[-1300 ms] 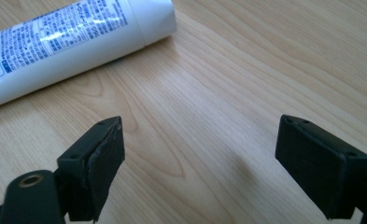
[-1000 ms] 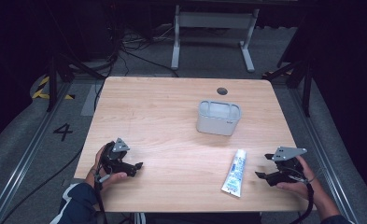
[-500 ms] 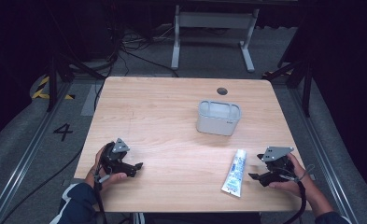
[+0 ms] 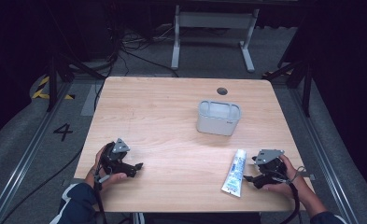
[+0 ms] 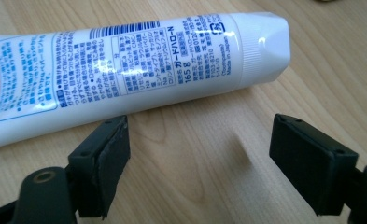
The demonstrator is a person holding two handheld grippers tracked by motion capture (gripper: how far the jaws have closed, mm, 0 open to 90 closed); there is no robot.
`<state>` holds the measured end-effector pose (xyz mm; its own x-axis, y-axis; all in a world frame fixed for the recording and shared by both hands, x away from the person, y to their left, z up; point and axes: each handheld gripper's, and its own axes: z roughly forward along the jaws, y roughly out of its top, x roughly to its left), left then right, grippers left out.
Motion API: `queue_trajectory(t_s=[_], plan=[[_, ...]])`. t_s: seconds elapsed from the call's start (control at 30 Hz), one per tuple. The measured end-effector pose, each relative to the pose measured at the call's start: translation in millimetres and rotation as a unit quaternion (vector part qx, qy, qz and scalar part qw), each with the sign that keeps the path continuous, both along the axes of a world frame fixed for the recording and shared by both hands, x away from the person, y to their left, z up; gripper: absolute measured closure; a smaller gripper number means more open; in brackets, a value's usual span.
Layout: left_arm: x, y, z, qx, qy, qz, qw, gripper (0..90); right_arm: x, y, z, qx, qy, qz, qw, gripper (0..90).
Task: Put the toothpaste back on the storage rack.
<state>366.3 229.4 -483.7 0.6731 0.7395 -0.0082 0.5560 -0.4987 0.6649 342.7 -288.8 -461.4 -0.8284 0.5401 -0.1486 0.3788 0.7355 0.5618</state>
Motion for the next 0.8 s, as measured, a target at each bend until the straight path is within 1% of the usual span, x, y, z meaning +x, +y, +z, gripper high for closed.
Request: queue_trajectory(t_s=[0.07,0.1,0.13,0.17,0.23,0.3,0.37,0.43,0.47,0.5,0.53,0.6,0.63,0.67,0.7,0.8], plan=[[0.0,0.0,0.0,0.000,0.000,0.000,1.0000,0.8,-0.7,4.4,0.4,-0.019,-0.012,-0.002,0.9997,21.6],[-0.1,0.1,0.0,0.001,0.000,0.001,1.0000,0.8,-1.4,6.1,0.8,-0.025,-0.016,-0.004,0.9996,21.6],[0.0,0.0,0.0,0.000,0.000,0.000,1.0000,0.8,-1.5,6.8,1.4,-0.030,-0.020,0.000,0.9994,21.9],[-0.1,0.1,0.1,0.001,0.001,0.001,1.0000,0.8,-1.7,7.4,2.4,-0.028,-0.017,0.000,0.9995,22.0],[0.0,0.0,0.1,0.000,0.000,0.000,1.0000,0.8,-1.6,8.4,4.2,-0.032,-0.021,0.006,0.9993,21.9],[-0.1,0.1,0.1,0.001,0.000,0.000,1.0000,0.8,-2.3,12.3,6.5,-0.040,-0.025,0.024,0.9986,21.9],[0.0,0.1,-0.1,0.000,0.000,0.000,1.0000,0.8,-3.7,18.3,9.3,-0.052,-0.025,0.054,0.9969,21.9],[0.0,0.1,0.0,0.000,0.000,0.000,1.0000,0.8,-4.6,26.7,12.4,-0.062,-0.030,0.079,0.9945,18.8],[0.0,0.1,0.0,0.000,0.000,0.000,1.0000,0.7,-4.6,26.7,12.4,-0.062,-0.030,0.079,0.9945,18.8],[-0.1,0.1,0.1,0.001,0.000,0.001,1.0000,0.7,-4.7,29.3,13.6,-0.064,-0.032,0.085,0.9938,18.0],[0.0,0.2,0.0,0.001,0.000,0.000,1.0000,0.7,-5.0,37.5,18.5,-0.078,-0.042,0.113,0.9896,18.8],[0.1,0.1,0.0,0.000,-0.001,0.000,1.0000,0.8,-5.1,42.9,21.2,-0.094,-0.047,0.126,0.9865,20.1],[0.1,0.1,0.0,0.000,-0.001,0.000,1.0000,0.7,-5.1,42.9,21.2,-0.094,-0.047,0.126,0.9865,20.1],[0.0,0.2,0.1,0.001,0.000,0.001,1.0000,0.7,-5.2,45.8,22.5,-0.102,-0.049,0.131,0.9848,20.3],[0.0,0.1,-0.1,0.000,0.000,0.000,1.0000,0.8,-4.8,49.0,23.9,-0.108,-0.052,0.144,0.9822,21.2],[-0.1,0.1,0.1,0.001,0.001,0.001,1.0000,0.7,-2.6,57.1,26.1,-0.128,-0.047,0.164,0.9770,18.2]])
